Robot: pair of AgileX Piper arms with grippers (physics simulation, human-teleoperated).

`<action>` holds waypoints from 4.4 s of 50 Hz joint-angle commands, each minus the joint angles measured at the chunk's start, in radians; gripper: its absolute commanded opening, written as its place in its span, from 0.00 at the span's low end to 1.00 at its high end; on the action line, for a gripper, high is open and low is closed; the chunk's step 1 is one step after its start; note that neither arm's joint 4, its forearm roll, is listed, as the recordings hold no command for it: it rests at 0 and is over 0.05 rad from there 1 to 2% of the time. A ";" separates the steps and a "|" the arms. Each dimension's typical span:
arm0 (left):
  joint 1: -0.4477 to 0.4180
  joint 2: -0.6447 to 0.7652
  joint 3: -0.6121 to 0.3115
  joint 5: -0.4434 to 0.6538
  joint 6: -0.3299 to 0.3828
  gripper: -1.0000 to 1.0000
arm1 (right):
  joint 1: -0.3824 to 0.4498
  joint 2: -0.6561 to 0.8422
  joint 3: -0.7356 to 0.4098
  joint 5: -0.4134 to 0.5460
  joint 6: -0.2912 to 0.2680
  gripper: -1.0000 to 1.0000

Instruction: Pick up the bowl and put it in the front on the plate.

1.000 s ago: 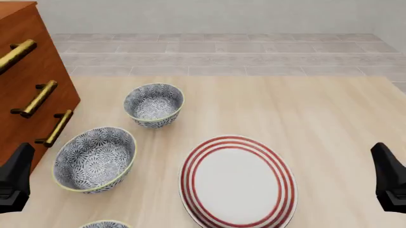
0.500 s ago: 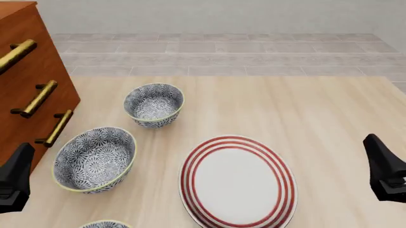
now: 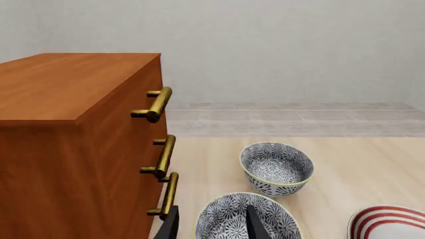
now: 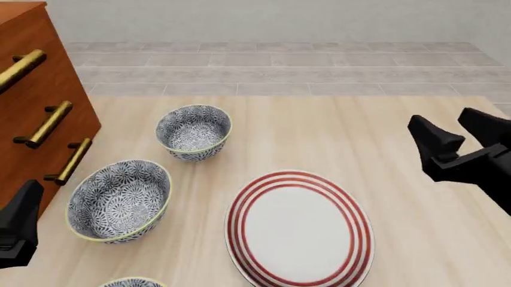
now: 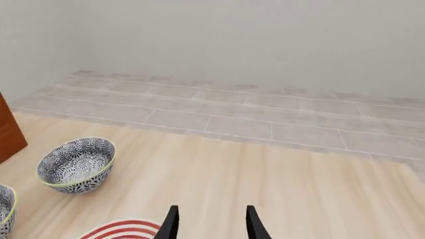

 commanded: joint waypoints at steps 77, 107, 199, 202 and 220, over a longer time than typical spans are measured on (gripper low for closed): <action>0.000 0.000 0.000 0.000 0.000 1.00 | 0.394 0.905 -0.918 0.427 0.186 1.00; 0.000 0.000 0.000 0.000 0.000 1.00 | 0.464 1.087 -1.143 0.578 0.278 1.00; 0.000 0.000 0.000 0.000 0.000 1.00 | 0.414 1.489 -1.503 0.753 0.320 1.00; 0.000 0.000 0.000 0.000 0.000 1.00 | 0.413 1.500 -1.508 0.750 0.320 1.00; 0.000 0.000 0.000 0.000 0.000 1.00 | 0.421 1.533 -1.509 0.727 0.328 1.00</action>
